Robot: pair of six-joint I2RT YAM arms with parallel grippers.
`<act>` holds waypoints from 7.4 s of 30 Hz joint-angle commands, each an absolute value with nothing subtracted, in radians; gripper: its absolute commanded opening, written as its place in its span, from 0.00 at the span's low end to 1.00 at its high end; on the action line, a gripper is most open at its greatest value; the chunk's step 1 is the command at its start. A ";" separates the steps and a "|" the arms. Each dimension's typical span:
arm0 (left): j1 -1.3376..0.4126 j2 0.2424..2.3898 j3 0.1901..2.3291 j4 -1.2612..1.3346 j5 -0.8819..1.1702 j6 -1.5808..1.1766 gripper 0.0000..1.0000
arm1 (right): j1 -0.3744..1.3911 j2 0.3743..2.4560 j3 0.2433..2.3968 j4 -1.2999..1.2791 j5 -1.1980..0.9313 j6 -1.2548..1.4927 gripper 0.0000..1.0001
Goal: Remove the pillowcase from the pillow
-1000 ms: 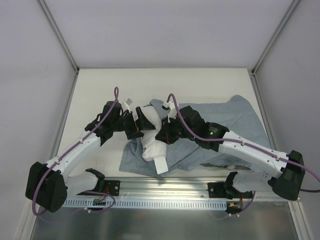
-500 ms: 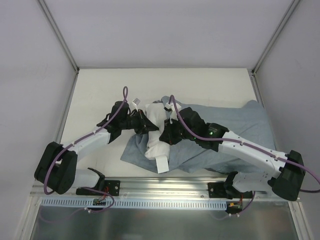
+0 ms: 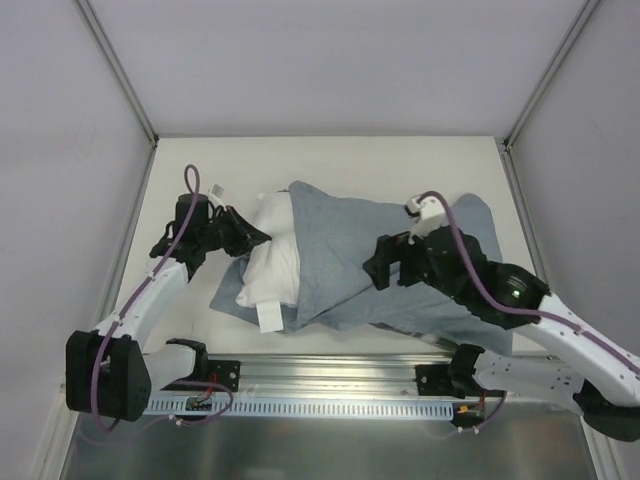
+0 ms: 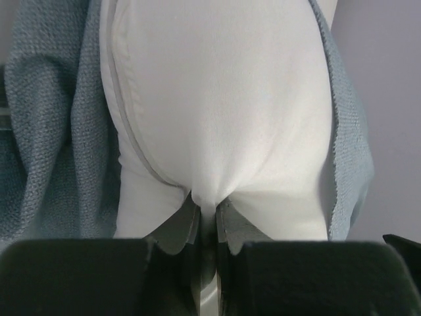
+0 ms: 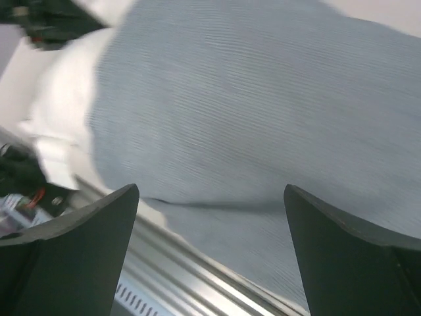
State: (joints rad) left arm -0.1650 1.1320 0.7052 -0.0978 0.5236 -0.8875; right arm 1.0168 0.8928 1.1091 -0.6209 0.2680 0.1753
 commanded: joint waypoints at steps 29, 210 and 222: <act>0.290 1.039 1.046 -0.459 0.538 -0.633 0.00 | 0.227 0.684 0.583 -0.638 -0.019 0.379 0.01; 0.624 1.005 1.278 -0.563 0.669 -0.747 0.00 | -0.556 1.115 1.489 -0.711 -0.255 0.370 0.01; 0.459 0.983 1.207 -0.565 0.515 -0.672 0.00 | 0.020 1.056 1.340 -0.862 -0.043 0.097 0.95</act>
